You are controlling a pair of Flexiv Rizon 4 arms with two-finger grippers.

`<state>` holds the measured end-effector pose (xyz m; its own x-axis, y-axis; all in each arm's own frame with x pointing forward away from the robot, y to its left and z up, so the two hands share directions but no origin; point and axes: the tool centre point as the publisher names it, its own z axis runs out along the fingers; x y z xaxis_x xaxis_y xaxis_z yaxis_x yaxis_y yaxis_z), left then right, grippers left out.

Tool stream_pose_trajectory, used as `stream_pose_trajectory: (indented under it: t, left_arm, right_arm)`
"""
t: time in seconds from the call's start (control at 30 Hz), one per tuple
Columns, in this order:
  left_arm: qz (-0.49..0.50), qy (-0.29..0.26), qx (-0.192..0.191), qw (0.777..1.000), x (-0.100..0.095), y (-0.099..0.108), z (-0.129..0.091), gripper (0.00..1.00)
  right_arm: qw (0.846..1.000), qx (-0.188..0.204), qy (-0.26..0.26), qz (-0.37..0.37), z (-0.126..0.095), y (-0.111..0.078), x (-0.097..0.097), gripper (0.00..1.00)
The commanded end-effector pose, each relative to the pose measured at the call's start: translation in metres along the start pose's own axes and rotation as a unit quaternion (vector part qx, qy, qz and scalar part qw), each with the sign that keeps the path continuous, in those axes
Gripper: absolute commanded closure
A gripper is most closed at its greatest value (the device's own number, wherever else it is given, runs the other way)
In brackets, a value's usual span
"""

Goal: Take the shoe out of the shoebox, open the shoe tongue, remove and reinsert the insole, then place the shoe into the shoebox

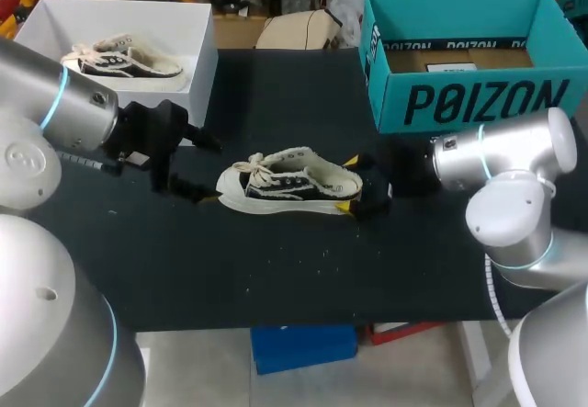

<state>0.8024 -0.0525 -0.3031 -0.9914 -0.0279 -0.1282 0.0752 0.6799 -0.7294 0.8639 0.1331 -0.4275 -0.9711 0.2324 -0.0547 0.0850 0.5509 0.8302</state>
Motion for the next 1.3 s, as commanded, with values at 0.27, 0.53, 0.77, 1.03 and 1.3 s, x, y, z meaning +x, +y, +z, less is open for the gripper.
stream_pose_trajectory:
  t: [0.27, 0.53, 0.77, 1.03, 1.3]
  left_arm:
    - [0.001, -0.002, 0.000, 1.000, 0.001, 0.001, 0.002, 0.00]
    - [0.001, -0.002, 0.000, 1.000, 0.001, 0.001, 0.002, 0.00]
    - [0.001, -0.002, 0.000, 1.000, 0.001, 0.001, 0.002, 0.00]
    - [-0.021, -0.029, -0.067, 0.997, 0.004, -0.021, -0.005, 0.00]
    - [-0.116, -0.072, -0.204, 0.969, 0.019, -0.054, 0.004, 0.00]
  right_arm:
    - [1.000, -0.025, 0.002, 0.005, 0.007, -0.006, 0.002, 0.00]
    - [0.999, -0.031, 0.002, 0.011, 0.007, -0.007, 0.006, 0.00]
    - [0.998, -0.054, 0.008, 0.010, 0.007, -0.004, 0.007, 1.00]
    - [0.998, -0.054, 0.008, 0.010, 0.007, -0.004, 0.007, 1.00]
    - [0.998, -0.054, 0.008, 0.010, 0.007, -0.004, 0.007, 1.00]
